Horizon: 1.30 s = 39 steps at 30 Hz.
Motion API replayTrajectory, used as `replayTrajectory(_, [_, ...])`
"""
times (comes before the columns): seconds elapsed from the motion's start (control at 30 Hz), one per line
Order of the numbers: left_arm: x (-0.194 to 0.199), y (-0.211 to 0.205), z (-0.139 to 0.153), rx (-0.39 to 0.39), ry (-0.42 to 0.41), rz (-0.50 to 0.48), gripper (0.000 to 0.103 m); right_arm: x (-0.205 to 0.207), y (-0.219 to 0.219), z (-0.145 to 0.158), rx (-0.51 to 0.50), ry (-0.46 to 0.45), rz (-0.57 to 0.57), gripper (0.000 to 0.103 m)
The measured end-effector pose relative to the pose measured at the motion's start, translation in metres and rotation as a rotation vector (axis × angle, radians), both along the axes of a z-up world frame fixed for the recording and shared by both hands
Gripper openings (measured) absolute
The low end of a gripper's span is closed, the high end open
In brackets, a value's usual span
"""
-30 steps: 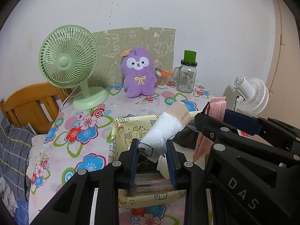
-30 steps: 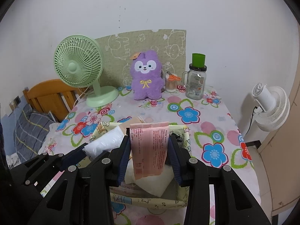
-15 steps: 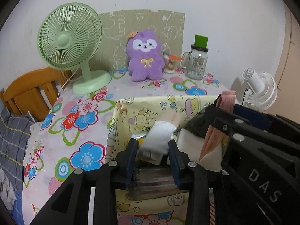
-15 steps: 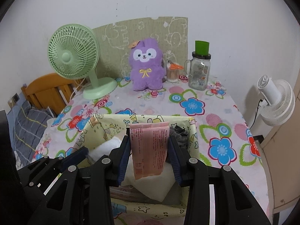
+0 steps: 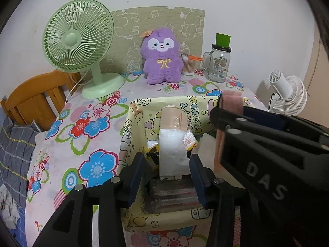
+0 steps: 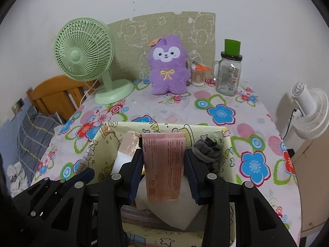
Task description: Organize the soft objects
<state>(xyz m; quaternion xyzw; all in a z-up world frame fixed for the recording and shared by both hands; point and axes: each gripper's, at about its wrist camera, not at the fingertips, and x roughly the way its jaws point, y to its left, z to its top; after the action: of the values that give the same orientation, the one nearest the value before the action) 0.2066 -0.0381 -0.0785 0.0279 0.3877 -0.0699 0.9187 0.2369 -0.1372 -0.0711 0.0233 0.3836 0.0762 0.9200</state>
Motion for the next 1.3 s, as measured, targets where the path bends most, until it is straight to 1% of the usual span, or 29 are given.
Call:
replayTrajectory(0.07, [0.000, -0.001, 0.000, -0.003, -0.002, -0.010, 0.057, 0.002, 0.001, -0.003, 0.004, 0.004, 0.006, 0.043])
replayTrajectory(0.2, [0.001, -0.003, 0.000, -0.008, -0.006, -0.007, 0.061, 0.006, 0.005, -0.009, 0.007, 0.026, 0.041, 0.044])
replayTrajectory(0.37, [0.004, -0.006, -0.002, -0.011, -0.004, -0.012, 0.067, 0.011, 0.005, -0.015, 0.010, 0.057, 0.059, 0.045])
replayTrajectory(0.4, [0.006, -0.007, -0.002, -0.009, -0.002, -0.009, 0.067, 0.012, 0.005, -0.017, 0.015, 0.068, 0.063, 0.046])
replayTrajectory(0.47, [0.006, -0.008, -0.003, -0.004, -0.007, -0.004, 0.068, 0.012, 0.004, -0.021, 0.020, 0.081, 0.066, 0.054])
replayTrajectory(0.53, [0.006, -0.009, -0.004, -0.004, -0.008, -0.007, 0.071, 0.010, 0.003, -0.022, 0.018, 0.075, 0.062, 0.069])
replayTrajectory(0.6, [0.006, -0.010, -0.004, 0.000, -0.009, -0.011, 0.073, 0.008, 0.001, -0.022, 0.013, 0.065, 0.050, 0.075])
replayTrajectory(0.77, [0.007, -0.013, -0.005, 0.007, -0.007, -0.009, 0.078, 0.006, -0.003, -0.025, -0.001, 0.070, 0.039, 0.077])
replayTrajectory(0.9, [0.007, -0.013, -0.005, 0.003, -0.002, -0.005, 0.078, 0.001, -0.006, -0.023, -0.010, 0.057, 0.031, 0.083])
replayTrajectory(1.07, [0.004, -0.014, -0.002, -0.002, -0.007, -0.004, 0.082, -0.006, -0.010, -0.018, -0.011, 0.036, 0.026, 0.085])
replayTrajectory(1.17, [0.000, -0.015, 0.000, 0.007, -0.022, 0.002, 0.087, -0.010, -0.011, -0.015, -0.008, 0.027, 0.025, 0.085])
replayTrajectory(1.3, [-0.005, -0.015, 0.003, -0.005, -0.024, 0.009, 0.088, -0.016, -0.011, -0.012, -0.008, 0.020, 0.015, 0.088])
